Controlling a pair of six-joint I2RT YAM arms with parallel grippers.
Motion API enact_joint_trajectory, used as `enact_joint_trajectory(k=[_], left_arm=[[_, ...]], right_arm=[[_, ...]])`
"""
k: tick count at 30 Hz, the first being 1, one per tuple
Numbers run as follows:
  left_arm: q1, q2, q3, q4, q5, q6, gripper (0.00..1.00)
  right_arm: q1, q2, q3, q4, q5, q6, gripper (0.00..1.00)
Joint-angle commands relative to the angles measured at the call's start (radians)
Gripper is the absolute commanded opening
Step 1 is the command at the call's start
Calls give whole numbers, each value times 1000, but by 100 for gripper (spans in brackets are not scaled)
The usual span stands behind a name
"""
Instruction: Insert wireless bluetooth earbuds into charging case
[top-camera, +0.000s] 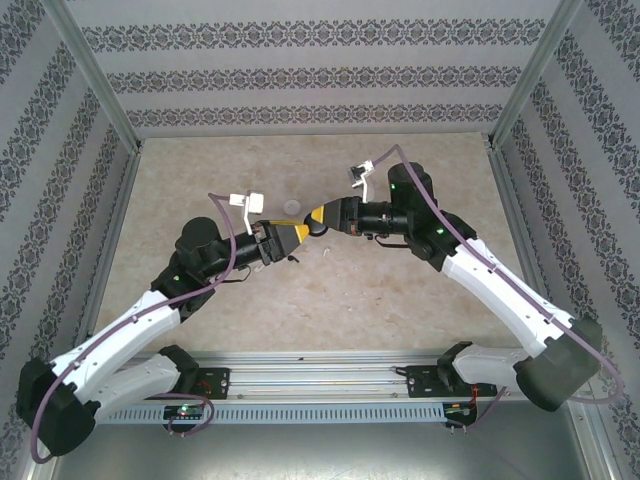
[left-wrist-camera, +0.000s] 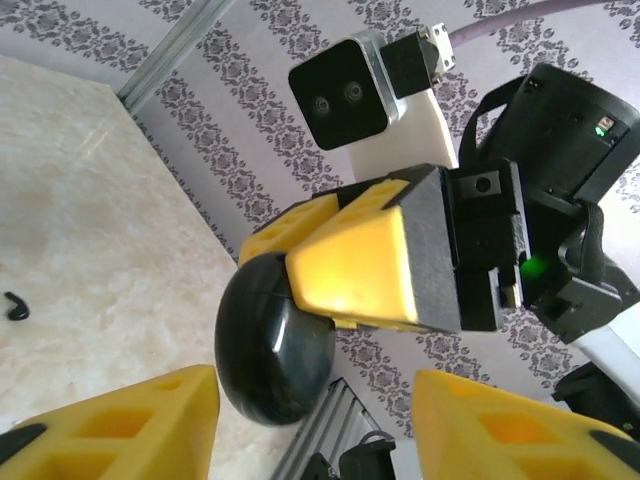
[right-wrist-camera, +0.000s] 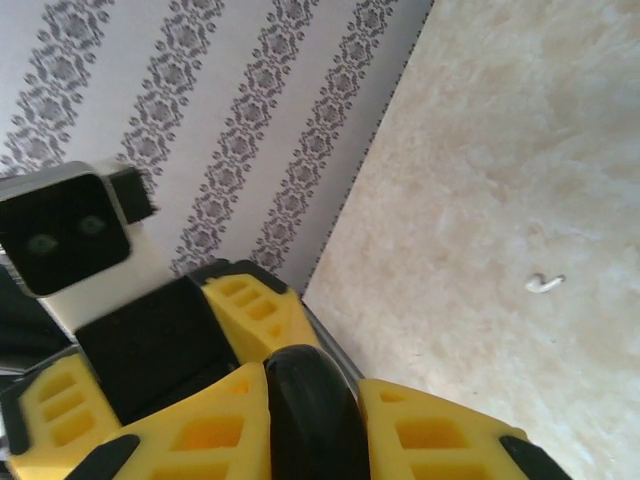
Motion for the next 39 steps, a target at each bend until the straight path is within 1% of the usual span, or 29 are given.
enact_joint_trajectory(k=[1, 2, 4, 6, 7, 9, 12, 14, 16, 20, 22, 25, 26, 28, 32, 37, 39], left_arm=[[19, -51, 59, -164, 13, 168, 57], [22, -59, 69, -191, 36, 213, 58], [23, -73, 67, -193, 102, 299, 54], [24, -93, 61, -187, 153, 382, 53], [24, -101, 64, -199, 161, 414, 54], [28, -105, 86, -260, 168, 471, 59], [39, -82, 127, -329, 196, 498, 67], [46, -58, 141, -330, 221, 474, 69], [53, -32, 143, -299, 253, 428, 69], [77, 19, 129, -193, 304, 323, 66], [93, 39, 107, -123, 326, 258, 64], [117, 64, 61, 60, 358, 126, 62], [122, 73, 51, 114, 367, 86, 60], [126, 90, 49, 154, 382, 56, 55], [126, 114, 65, 130, 405, 55, 44], [126, 124, 56, 156, 408, 40, 26], [126, 127, 55, 161, 408, 37, 25]], right_arm=[[-16, 21, 72, -96, -32, -138, 16], [-18, 31, 91, -127, -41, -173, 16], [-22, 52, 133, -189, -55, -245, 15], [-24, 78, 182, -251, -86, -319, 14], [-24, 89, 201, -271, -105, -346, 13], [-24, 108, 235, -303, -142, -397, 12], [-24, 111, 244, -297, -147, -436, 12], [-24, 108, 237, -272, -156, -444, 12], [-22, 104, 227, -235, -170, -441, 12], [-12, 94, 211, -172, -197, -432, 12], [-5, 92, 209, -164, -204, -439, 12], [4, 92, 208, -171, -211, -450, 13], [5, 93, 208, -176, -212, -453, 13], [8, 94, 207, -181, -214, -459, 13], [14, 95, 206, -181, -219, -461, 13], [24, 97, 211, -185, -225, -463, 13], [27, 99, 211, -187, -226, -463, 13]])
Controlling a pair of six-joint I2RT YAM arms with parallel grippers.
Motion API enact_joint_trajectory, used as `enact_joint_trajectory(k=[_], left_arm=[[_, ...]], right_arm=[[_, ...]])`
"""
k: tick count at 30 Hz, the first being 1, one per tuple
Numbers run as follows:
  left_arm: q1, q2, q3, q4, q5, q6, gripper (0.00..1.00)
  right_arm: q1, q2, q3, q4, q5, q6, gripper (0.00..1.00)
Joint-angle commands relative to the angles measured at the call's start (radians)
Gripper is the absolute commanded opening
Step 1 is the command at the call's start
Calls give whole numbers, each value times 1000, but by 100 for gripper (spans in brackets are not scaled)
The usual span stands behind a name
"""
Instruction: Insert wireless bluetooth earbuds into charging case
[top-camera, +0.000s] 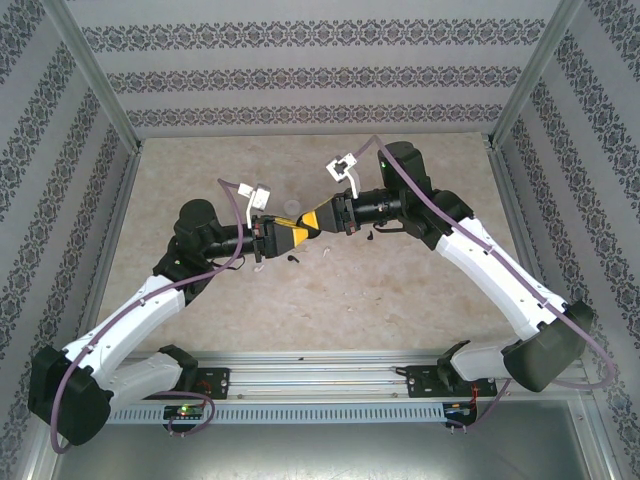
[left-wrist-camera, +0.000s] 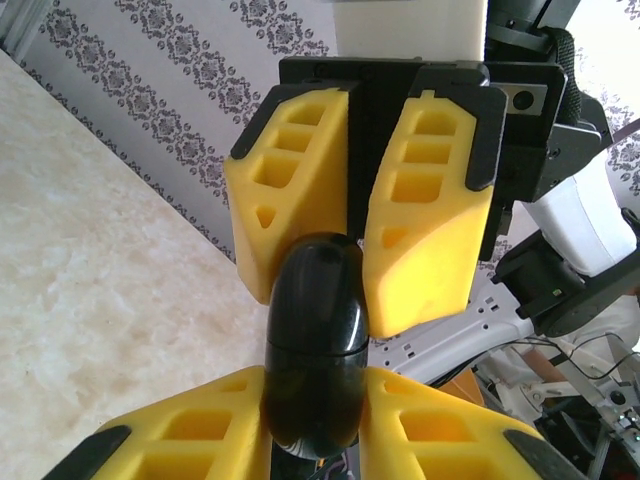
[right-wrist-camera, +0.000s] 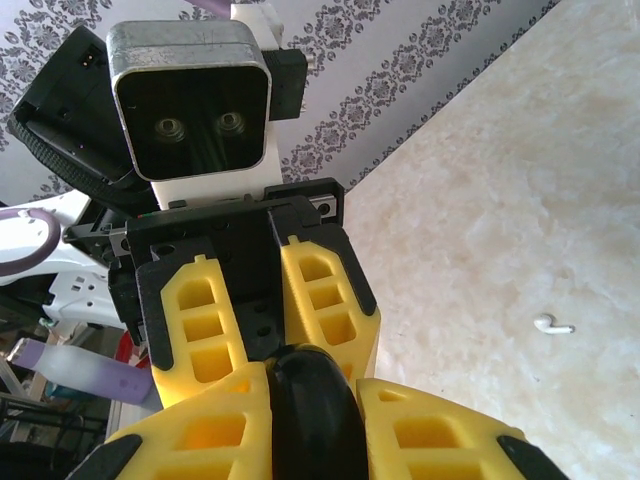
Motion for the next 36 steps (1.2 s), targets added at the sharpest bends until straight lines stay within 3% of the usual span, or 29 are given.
enact_joint_trajectory(k=[1, 9, 15, 19, 23, 29, 33, 36], left_arm=[[6, 5, -3, 89, 19, -26, 26], [7, 4, -17, 121, 30, -39, 36], [7, 3, -15, 101, 44, -28, 22], [7, -14, -22, 74, 27, -8, 40], [7, -26, -27, 33, 12, 16, 41], [7, -22, -32, 39, 8, 9, 31], [7, -18, -36, 73, 13, -4, 13], [7, -24, -51, 108, 10, 2, 4]], right_arm=[[17, -5, -4, 9, -36, -23, 12], [26, 9, 1, 10, -39, -21, 12], [23, 14, 7, 21, -37, -8, 12], [17, 13, 6, 26, -36, -2, 12], [8, 4, -2, 34, -35, 5, 11], [6, -5, -13, 51, -35, 20, 11], [10, -5, -25, 63, -45, 33, 11], [15, -5, -31, 68, -51, 36, 12]])
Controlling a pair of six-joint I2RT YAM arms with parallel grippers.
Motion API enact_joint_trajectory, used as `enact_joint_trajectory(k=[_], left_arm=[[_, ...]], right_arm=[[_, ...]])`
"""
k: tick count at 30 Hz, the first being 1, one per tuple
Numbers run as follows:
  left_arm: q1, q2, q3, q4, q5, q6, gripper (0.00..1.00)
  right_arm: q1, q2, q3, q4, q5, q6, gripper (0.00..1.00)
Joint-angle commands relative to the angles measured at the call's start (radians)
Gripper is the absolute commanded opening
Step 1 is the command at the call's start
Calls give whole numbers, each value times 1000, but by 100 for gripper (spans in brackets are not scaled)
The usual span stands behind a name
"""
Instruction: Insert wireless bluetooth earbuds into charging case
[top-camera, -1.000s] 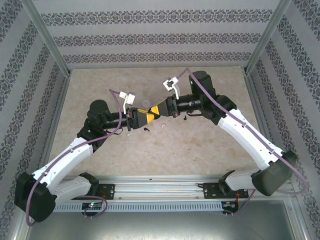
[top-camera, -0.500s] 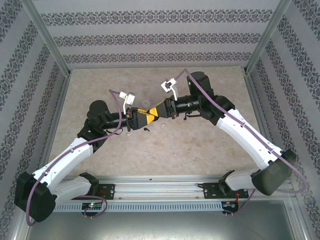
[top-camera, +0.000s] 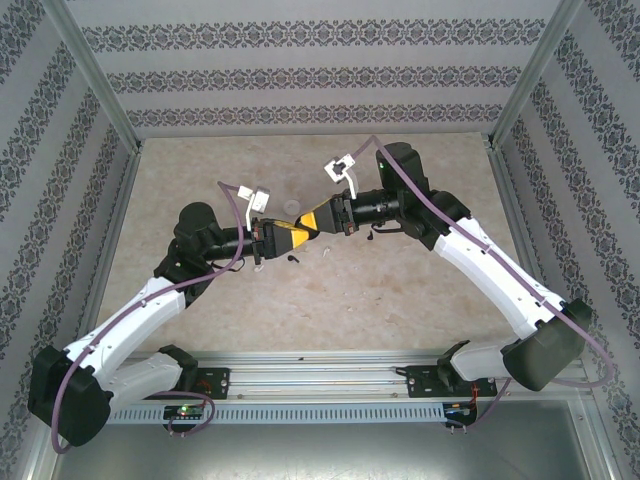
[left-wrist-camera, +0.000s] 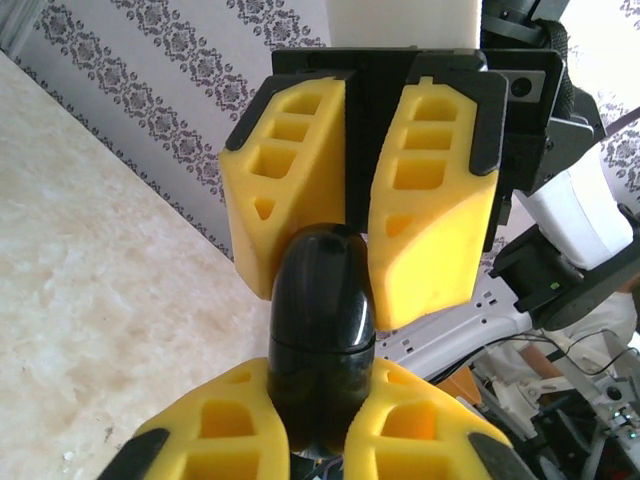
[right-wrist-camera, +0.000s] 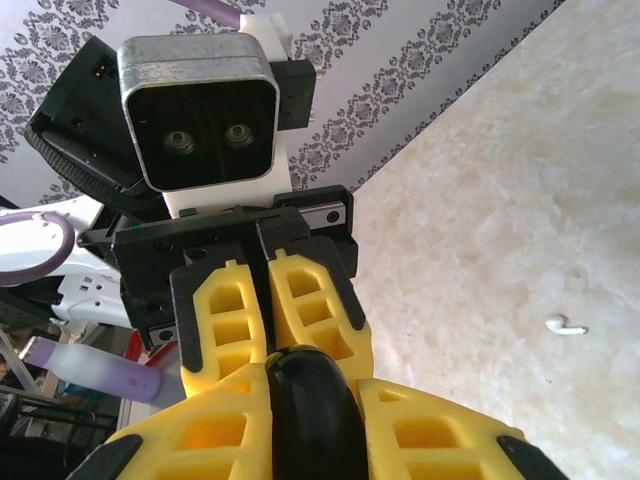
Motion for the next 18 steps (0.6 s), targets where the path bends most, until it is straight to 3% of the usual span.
enact_joint_trajectory(k=[1, 8, 11, 18], left_arm=[[7, -23, -24, 85, -4, 14, 2], [7, -101, -103, 166, -40, 88, 0], [7, -110, -112, 152, -9, 101, 0], [7, -184, -169, 113, -68, 155, 0]], right_arm=[[10, -12, -18, 42, -34, 14, 12], [-23, 16, -24, 9, -68, 32, 21], [-39, 36, -34, -2, -68, 40, 26], [-51, 86, -43, -21, -62, 51, 37]])
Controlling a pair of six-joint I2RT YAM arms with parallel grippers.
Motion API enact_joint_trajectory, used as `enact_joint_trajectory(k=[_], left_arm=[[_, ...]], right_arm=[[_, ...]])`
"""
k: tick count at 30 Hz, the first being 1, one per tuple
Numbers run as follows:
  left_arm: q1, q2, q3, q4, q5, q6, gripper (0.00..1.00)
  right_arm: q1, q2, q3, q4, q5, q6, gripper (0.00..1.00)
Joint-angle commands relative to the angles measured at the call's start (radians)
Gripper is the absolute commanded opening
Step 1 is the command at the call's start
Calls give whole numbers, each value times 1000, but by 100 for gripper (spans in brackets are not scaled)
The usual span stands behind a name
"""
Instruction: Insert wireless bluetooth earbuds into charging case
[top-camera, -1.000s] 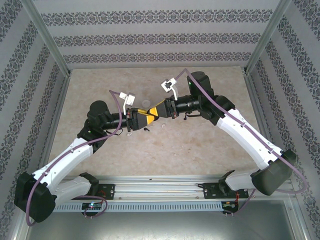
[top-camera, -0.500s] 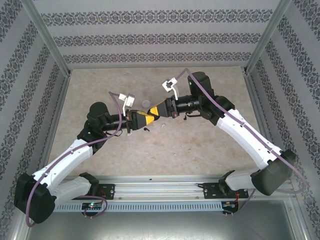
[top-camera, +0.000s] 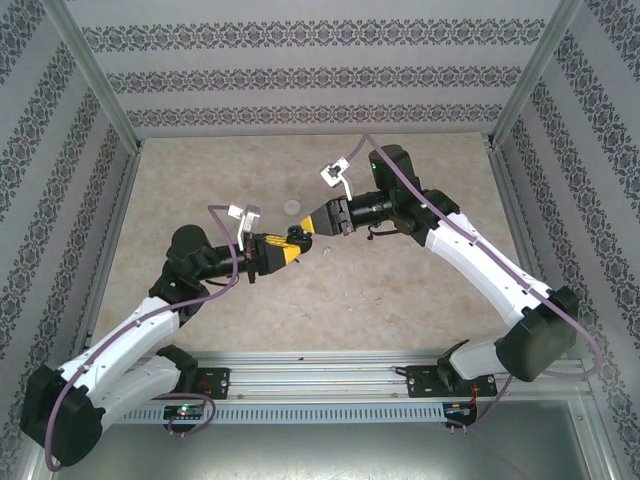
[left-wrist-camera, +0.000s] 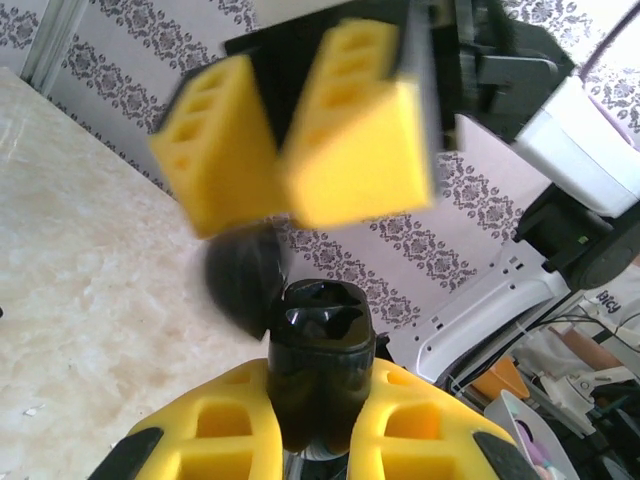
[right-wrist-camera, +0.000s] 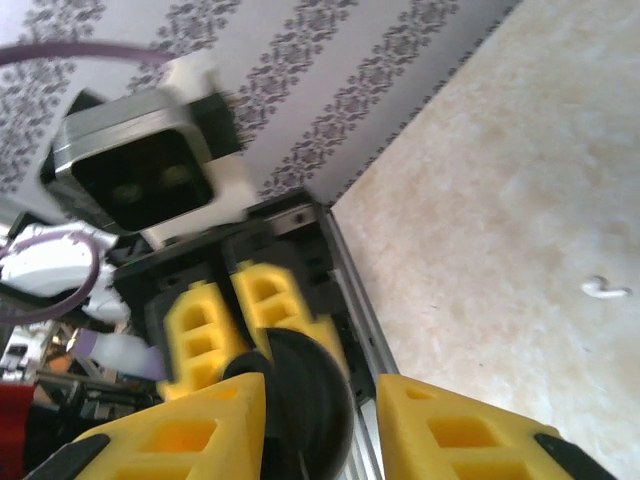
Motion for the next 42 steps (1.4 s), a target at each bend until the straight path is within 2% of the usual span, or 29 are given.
enact_joint_trajectory(k=[1, 7, 10, 13, 18, 21, 26, 35, 42], left_arm=[[7, -49, -8, 39, -24, 62, 0], [7, -87, -37, -11, -65, 85, 0], [6, -115, -39, -94, -95, 129, 0], [6, -175, -36, -268, -171, 214, 0], [7, -291, -51, -499, -296, 323, 0], [7, -365, -71, -582, -340, 342, 0], [5, -431, -98, -662, -356, 350, 0], [7, -440, -97, -742, -351, 381, 0], [5, -462, -121, -777, -348, 373, 0]], right_arm=[[-14, 24, -15, -25, 17, 3, 38], [-19, 11, -13, -26, 27, 14, 44], [-24, 3, -13, -29, 53, 31, 48], [-30, 7, -10, -73, 155, 46, 49], [-5, 86, 41, -261, 406, -6, 47], [44, 171, 100, -355, 521, -67, 47], [110, 381, 255, -454, 589, -175, 48], [191, 816, 692, -717, 786, -342, 51], [212, 991, 880, -796, 833, -409, 52]])
